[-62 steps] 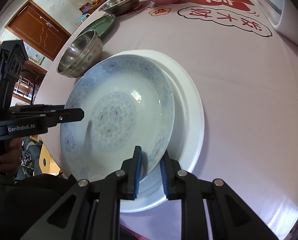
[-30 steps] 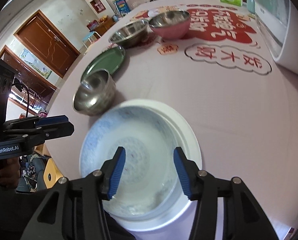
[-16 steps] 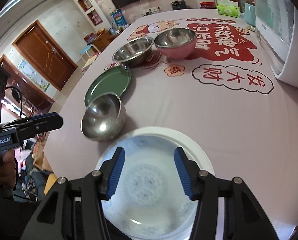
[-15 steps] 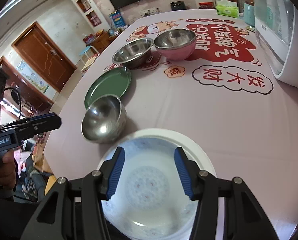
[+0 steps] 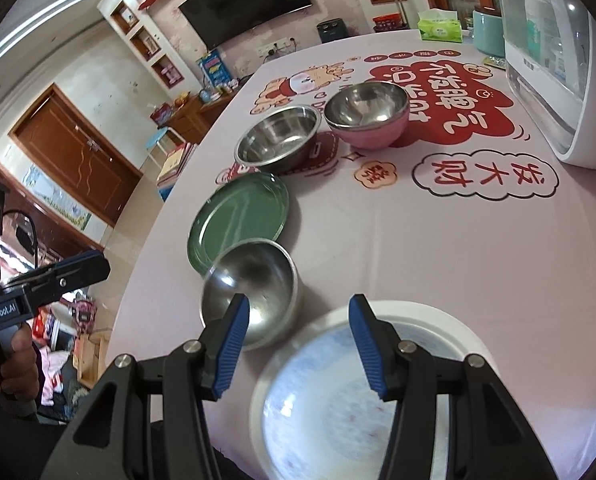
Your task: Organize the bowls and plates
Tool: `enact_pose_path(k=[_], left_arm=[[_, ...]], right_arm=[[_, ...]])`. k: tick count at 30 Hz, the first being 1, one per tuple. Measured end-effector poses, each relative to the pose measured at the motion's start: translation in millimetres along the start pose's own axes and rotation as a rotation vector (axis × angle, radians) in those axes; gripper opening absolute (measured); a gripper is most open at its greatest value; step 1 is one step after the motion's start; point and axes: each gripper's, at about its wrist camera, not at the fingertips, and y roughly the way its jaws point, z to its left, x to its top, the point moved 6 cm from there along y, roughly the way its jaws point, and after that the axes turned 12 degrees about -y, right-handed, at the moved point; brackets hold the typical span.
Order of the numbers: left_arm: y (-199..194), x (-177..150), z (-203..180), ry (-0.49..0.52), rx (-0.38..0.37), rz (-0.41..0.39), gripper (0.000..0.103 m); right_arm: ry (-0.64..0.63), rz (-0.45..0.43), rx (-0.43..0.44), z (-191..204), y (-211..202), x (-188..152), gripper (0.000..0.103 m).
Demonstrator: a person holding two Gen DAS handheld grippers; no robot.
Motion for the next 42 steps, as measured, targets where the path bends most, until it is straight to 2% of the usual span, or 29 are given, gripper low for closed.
enact_pose_path(k=[10, 16, 19, 28, 42], left_arm=[[1.0, 29.6, 55.9, -0.010, 0.023, 0.012, 0.061], [14.4, 49.7, 83.5, -0.021, 0.030, 0.031, 0.063], [23.2, 56.6, 92.6, -0.024, 0.029, 0.044, 0.068], [59.6, 72.4, 113.5, -0.043, 0.028, 0.106, 0.071], [142.4, 88.0, 129.9, -0.076, 0.032, 0.231, 0.072]], right_arm=[[0.025, -0.037, -0.051, 28.9, 20.9, 22.9, 0.053], [0.029, -0.038, -0.087, 39.0, 39.3, 36.9, 0.059], [0.033, -0.032, -0.101, 40.3, 49.1, 44.2, 0.059], [0.036, 0.032, -0.119, 38.8, 82.6, 58.7, 0.059], [0.071, 0.159, -0.091, 23.0, 139.5, 55.3, 0.059]])
